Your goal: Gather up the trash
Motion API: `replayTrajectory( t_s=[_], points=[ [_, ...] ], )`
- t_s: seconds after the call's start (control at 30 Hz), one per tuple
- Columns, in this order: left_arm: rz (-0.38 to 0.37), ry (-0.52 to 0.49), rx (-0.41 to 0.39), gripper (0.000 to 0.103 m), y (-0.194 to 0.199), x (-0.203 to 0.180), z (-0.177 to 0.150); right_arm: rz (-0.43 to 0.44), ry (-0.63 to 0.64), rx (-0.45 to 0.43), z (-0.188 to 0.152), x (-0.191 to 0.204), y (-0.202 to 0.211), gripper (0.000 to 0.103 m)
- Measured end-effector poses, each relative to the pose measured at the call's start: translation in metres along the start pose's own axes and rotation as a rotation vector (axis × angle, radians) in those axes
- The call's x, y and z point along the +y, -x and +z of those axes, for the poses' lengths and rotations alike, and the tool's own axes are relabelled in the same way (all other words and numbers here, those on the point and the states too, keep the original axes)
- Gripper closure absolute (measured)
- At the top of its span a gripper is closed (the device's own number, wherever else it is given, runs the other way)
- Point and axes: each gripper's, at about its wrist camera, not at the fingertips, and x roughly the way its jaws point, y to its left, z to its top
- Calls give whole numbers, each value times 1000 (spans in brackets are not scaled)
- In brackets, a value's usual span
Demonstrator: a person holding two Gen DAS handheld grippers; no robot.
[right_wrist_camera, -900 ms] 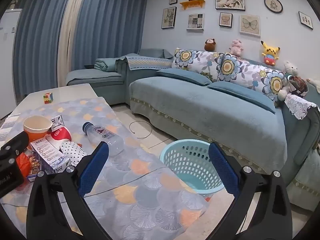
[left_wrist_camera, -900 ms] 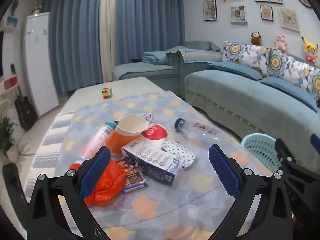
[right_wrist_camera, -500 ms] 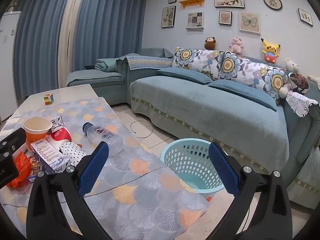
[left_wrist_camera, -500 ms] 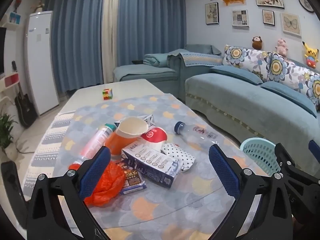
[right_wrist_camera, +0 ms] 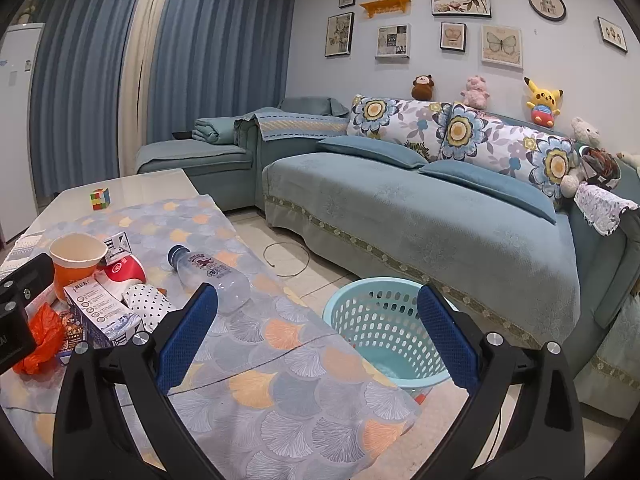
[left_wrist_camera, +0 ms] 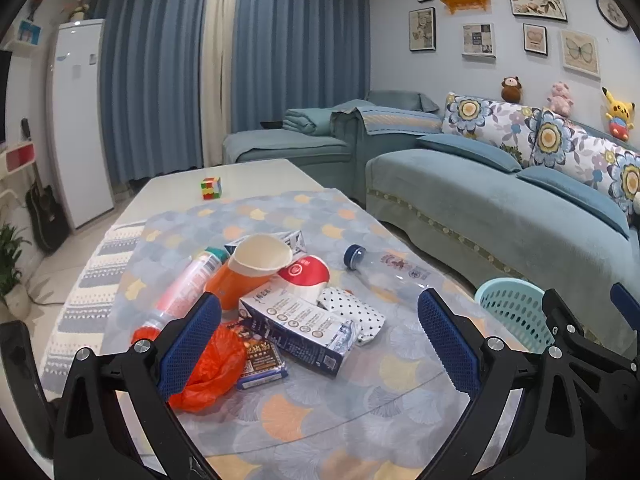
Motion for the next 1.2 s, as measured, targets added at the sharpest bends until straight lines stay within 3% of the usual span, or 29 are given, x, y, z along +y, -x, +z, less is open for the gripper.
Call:
replayTrajectory(
  t_s=[1.2],
  points=[
    [-13, -1, -2, 7, -4, 1, -2, 11, -16, 33, -4, -1, -8, 8]
  ],
)
